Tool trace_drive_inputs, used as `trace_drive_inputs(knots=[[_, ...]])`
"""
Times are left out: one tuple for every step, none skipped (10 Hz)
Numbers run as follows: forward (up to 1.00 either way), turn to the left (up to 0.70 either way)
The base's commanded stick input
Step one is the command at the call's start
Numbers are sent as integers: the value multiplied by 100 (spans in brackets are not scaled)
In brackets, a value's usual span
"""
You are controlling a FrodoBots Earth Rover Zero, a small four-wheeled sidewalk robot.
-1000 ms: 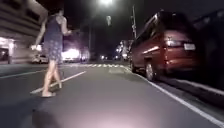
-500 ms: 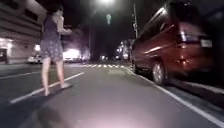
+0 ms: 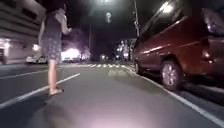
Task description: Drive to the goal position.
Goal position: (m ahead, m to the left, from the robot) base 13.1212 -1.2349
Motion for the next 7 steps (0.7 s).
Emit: trace_drive_inputs(knots=[[100, 0], [100, 0], [100, 0], [100, 0], [100, 0], [100, 0], [100, 0]])
